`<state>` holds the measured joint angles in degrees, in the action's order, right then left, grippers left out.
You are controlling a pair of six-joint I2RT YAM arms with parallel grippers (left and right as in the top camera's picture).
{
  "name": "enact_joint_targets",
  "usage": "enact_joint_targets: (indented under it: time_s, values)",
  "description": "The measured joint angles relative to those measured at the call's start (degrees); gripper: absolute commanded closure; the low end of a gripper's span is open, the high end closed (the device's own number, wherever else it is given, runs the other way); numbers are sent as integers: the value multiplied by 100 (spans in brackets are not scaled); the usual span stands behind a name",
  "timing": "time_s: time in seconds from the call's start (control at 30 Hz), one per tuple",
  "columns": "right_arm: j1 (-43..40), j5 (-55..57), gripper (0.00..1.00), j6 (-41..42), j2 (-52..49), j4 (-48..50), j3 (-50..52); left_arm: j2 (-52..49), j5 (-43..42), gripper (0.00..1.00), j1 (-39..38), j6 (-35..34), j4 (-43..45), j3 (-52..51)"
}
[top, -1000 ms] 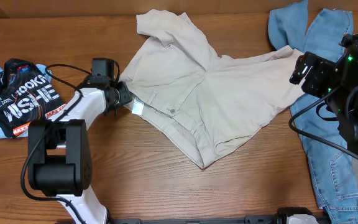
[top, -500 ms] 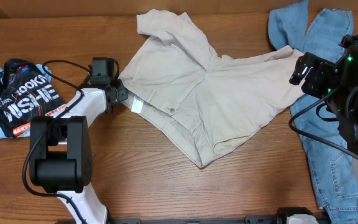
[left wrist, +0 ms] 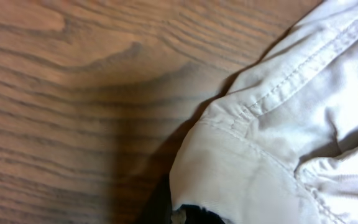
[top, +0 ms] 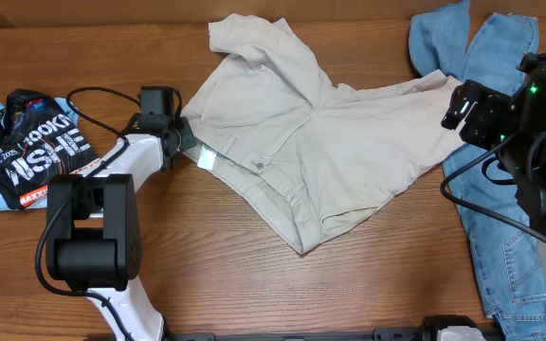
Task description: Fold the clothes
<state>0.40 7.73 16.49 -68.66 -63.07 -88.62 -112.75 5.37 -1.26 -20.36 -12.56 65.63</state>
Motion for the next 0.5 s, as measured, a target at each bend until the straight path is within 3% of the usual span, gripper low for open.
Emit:
enact_joint_targets:
  time_s: [0.1,0.17,0.3,0.33,0.37,0.4,0.5]
  values:
    - [0,0,0,2,0,0,0,-44,-66,96,219,70,-90,103]
    - [0,0,0,-2,0,0,0,-101,-90,96,439,133,-603,439]
    - [0,2,0,0,0,0,0,-214,-173,96,1062,308,-1628,1698]
    - [0,2,0,0,0,0,0,-214,-177,91,1235,350,-1860,2122]
    - [0,0,0,0,0,2,0,-214,-190,71,1368,385,-2052,2479]
    - [0,2,0,0,0,0,0,-214,-212,0,1480,400,-2197,2787]
    - [0,0,0,0,0,-22,0,-201,-446,0,1873,389,-2997,3963]
